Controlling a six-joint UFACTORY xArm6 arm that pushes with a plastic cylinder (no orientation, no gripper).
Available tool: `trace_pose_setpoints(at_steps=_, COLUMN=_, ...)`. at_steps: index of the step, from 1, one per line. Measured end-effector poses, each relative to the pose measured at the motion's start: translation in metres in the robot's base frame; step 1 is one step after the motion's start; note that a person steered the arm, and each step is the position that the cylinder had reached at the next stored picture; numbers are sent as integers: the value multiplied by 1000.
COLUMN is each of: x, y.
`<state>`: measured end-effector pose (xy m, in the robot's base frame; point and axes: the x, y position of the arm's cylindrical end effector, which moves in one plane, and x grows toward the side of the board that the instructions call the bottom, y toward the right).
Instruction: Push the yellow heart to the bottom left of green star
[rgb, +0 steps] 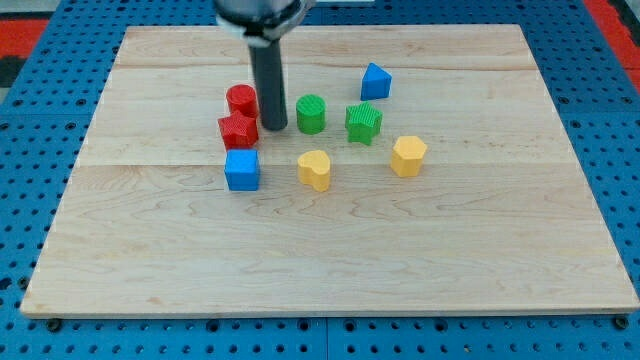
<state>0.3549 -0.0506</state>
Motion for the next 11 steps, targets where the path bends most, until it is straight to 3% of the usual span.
trace_pose_setpoints(at_steps=1, x=-29, y=44)
trace_pose_setpoints(at_steps=2, x=42, y=94)
trace_pose_setpoints(at_steps=3, x=84, y=148)
trace_pose_setpoints(at_steps=7, x=90, y=-17)
trace_pose_setpoints(at_steps=8, x=115, y=-51)
trace_pose_setpoints(at_steps=9, x=124, y=2)
trace_pose_setpoints(at_steps=10, x=90, y=88)
trace_pose_setpoints(at_steps=11, x=105, y=108)
